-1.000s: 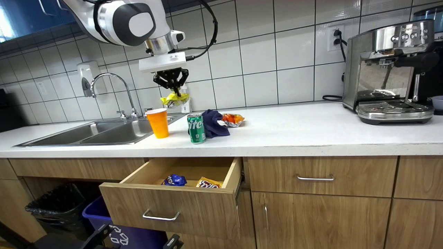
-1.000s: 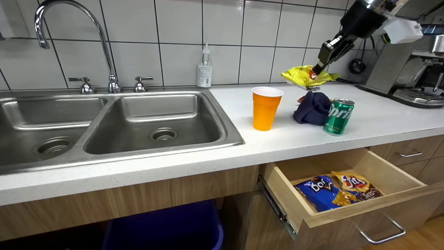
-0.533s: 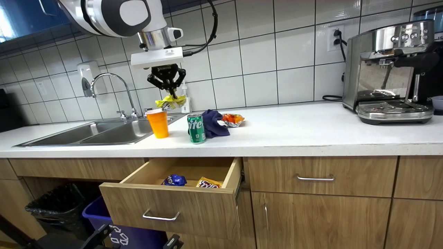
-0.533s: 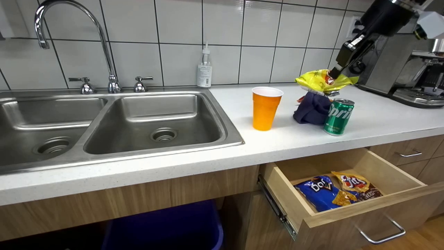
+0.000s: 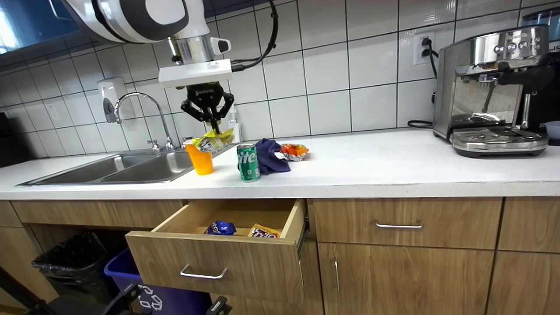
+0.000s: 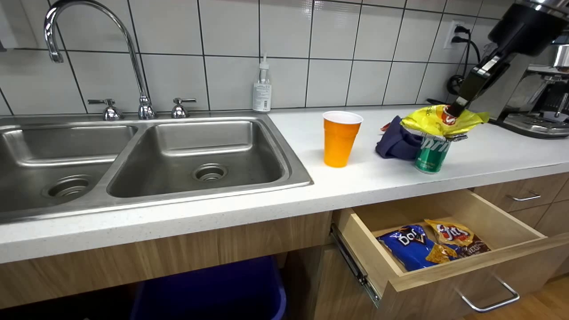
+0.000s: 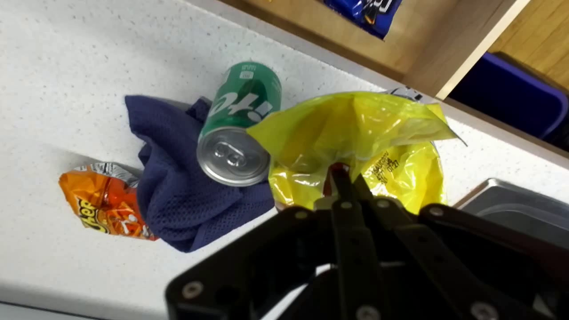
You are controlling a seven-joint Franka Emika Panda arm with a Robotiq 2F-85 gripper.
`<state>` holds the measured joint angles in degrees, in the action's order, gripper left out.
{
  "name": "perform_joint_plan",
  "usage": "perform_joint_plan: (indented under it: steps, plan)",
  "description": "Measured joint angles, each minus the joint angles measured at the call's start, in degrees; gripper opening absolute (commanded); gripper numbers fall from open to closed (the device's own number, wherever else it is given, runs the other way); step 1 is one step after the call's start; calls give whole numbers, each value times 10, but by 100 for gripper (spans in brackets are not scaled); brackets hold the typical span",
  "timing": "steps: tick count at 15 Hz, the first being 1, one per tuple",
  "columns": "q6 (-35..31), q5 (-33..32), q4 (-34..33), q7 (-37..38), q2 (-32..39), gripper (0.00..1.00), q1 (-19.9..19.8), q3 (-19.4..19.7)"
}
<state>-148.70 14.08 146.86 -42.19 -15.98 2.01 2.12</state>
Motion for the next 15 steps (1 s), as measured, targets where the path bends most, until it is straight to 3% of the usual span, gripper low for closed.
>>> perform_joint_plan:
  steps: [8,15]
  plan:
    - [51,-10,31,2,-1,0,17,8]
    - [57,-10,53,5,7,0,27,8]
